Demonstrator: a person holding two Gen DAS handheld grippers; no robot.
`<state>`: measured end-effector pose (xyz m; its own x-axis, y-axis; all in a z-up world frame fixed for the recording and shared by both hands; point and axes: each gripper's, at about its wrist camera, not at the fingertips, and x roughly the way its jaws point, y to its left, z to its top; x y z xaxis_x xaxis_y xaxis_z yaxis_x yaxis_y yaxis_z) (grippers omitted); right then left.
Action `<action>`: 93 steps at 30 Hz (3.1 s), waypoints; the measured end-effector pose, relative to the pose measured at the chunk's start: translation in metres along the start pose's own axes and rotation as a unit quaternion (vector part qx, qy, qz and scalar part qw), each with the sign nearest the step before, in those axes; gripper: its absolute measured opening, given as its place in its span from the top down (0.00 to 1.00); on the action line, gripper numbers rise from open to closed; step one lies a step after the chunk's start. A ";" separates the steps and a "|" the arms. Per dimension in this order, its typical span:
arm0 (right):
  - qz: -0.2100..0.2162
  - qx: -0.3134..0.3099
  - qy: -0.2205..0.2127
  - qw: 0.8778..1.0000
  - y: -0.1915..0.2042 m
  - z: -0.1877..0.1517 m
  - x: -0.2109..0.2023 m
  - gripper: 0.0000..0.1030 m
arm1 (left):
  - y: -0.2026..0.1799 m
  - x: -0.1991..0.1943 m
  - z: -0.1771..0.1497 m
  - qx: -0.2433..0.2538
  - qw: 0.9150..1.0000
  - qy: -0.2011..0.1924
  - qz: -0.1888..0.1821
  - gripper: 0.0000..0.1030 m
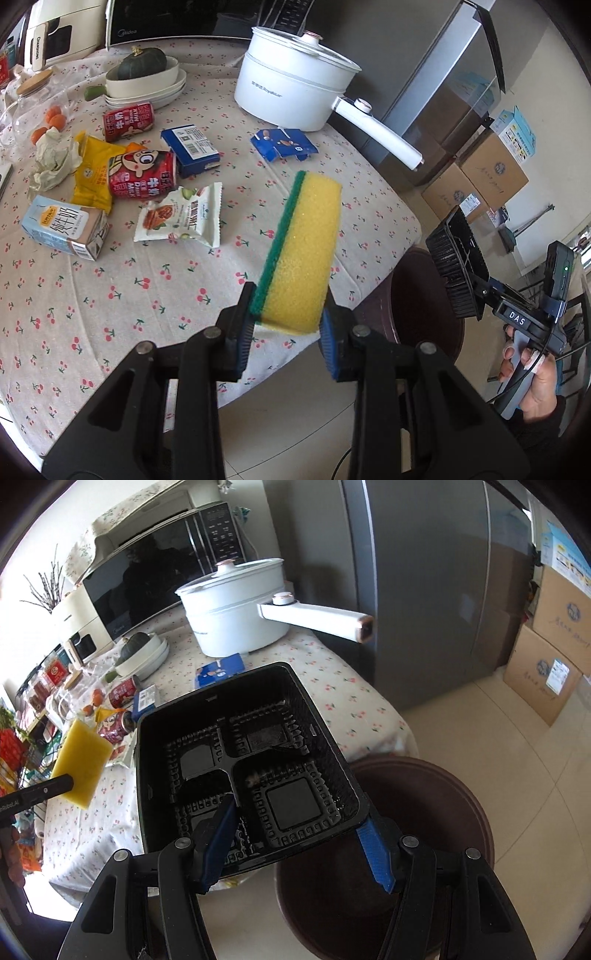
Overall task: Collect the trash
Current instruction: 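Grasp the black plastic tray with the right gripper and lift it, then drop the black tray into the brown bin with the right gripper while the left gripper drops the sponge in, then grasp the blue-and-white milk carton with the left gripper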
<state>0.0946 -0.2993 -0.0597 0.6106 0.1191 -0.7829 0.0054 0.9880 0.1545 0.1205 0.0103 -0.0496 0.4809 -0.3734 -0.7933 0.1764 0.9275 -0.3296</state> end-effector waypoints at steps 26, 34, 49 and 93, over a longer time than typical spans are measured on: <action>-0.079 0.072 0.098 0.989 -0.112 -0.068 0.013 0.20 | -0.129 0.084 -0.038 0.121 0.989 0.074 -0.047 0.67; -0.084 0.071 0.097 0.989 -0.119 -0.073 0.009 0.17 | -0.156 0.102 -0.042 0.138 0.984 0.083 -0.074 0.67; -0.087 0.079 0.094 0.989 -0.123 -0.070 0.007 0.16 | -0.167 0.112 -0.036 0.147 0.987 0.061 -0.028 0.10; -0.009 -0.033 0.036 0.999 0.080 0.018 0.038 0.14 | 0.065 -0.015 -0.017 -0.016 0.990 0.003 0.139 0.03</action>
<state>0.1322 -0.2176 -0.0659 0.5525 0.1061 -0.8267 -0.0381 0.9940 0.1022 0.1103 0.0758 -0.0684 0.5021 -0.1034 -0.8586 0.0100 0.9935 -0.1138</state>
